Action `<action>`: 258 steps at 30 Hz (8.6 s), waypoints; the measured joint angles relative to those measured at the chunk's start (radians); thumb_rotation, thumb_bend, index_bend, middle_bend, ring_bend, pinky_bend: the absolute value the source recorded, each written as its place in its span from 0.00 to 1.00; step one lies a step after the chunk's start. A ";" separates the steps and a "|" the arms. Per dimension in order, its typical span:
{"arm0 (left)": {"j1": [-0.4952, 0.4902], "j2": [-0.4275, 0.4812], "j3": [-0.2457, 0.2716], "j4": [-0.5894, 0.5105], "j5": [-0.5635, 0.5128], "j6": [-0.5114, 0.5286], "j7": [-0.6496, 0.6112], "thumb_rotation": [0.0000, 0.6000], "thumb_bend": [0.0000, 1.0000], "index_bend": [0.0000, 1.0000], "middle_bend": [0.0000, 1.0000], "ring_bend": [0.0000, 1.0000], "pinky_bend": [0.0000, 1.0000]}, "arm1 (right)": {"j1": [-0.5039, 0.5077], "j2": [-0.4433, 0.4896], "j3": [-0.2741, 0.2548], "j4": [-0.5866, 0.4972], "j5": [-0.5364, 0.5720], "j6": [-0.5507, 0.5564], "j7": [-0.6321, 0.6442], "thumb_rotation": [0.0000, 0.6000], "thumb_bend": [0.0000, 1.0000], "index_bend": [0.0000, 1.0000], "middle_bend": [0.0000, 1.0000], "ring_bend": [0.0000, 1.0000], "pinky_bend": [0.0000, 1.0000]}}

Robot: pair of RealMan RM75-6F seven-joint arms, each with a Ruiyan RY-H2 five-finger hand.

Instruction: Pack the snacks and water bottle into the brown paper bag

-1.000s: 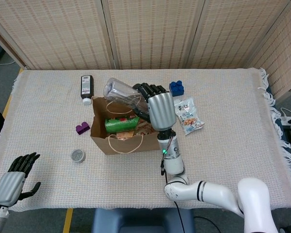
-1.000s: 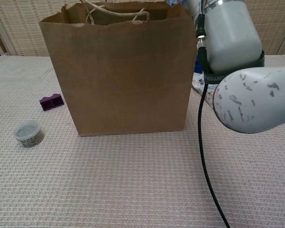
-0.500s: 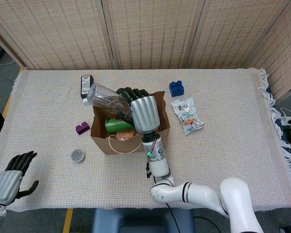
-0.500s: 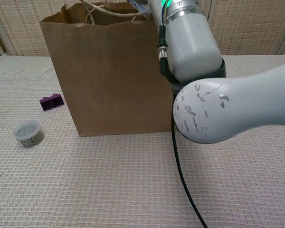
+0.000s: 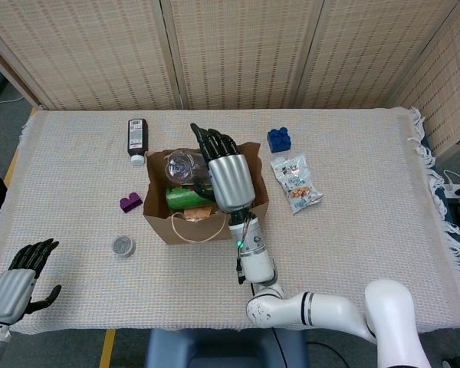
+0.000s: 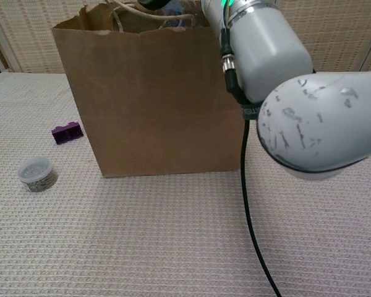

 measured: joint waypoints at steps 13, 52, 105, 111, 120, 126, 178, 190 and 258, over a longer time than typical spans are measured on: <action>0.005 -0.005 0.007 -0.012 0.015 0.010 0.032 1.00 0.37 0.00 0.00 0.00 0.04 | -0.068 0.125 0.010 -0.162 0.070 0.009 -0.046 1.00 0.02 0.00 0.09 0.06 0.15; 0.006 -0.009 0.010 -0.014 0.020 0.011 0.045 1.00 0.37 0.00 0.00 0.00 0.04 | -0.082 0.194 0.101 -0.374 0.152 0.021 0.202 1.00 0.00 0.00 0.00 0.00 0.05; -0.011 -0.039 0.029 -0.001 0.017 -0.039 0.078 1.00 0.37 0.00 0.00 0.00 0.04 | -0.209 0.043 -0.165 0.419 0.539 -0.215 -0.010 1.00 0.00 0.00 0.00 0.00 0.10; -0.015 -0.041 0.027 0.006 0.009 -0.049 0.071 1.00 0.37 0.00 0.00 0.00 0.04 | -0.164 -0.050 -0.118 0.569 0.552 -0.305 0.026 1.00 0.00 0.00 0.00 0.00 0.10; -0.021 -0.040 0.019 0.017 -0.015 -0.063 0.052 1.00 0.37 0.00 0.00 0.00 0.04 | -0.102 -0.155 -0.059 0.752 0.554 -0.394 0.073 1.00 0.00 0.00 0.00 0.00 0.11; -0.022 -0.038 0.021 0.020 -0.015 -0.068 0.045 1.00 0.37 0.00 0.00 0.00 0.04 | -0.086 -0.204 -0.034 0.877 0.559 -0.449 0.086 1.00 0.09 0.07 0.09 0.12 0.26; 0.000 -0.037 0.027 -0.015 0.018 -0.008 0.108 1.00 0.37 0.00 0.00 0.00 0.04 | -0.356 0.436 0.025 -0.536 0.164 0.012 0.201 1.00 0.49 0.64 0.54 0.62 0.73; 0.001 -0.030 0.027 -0.014 0.022 -0.005 0.086 1.00 0.37 0.00 0.00 0.00 0.04 | -0.225 0.265 -0.056 -0.483 0.168 0.028 0.066 1.00 0.48 0.49 0.52 0.50 0.58; 0.002 -0.016 0.023 -0.008 0.023 -0.003 0.041 1.00 0.37 0.00 0.00 0.00 0.04 | -0.071 0.239 0.044 -0.463 0.295 0.063 0.051 1.00 0.00 0.00 0.02 0.00 0.03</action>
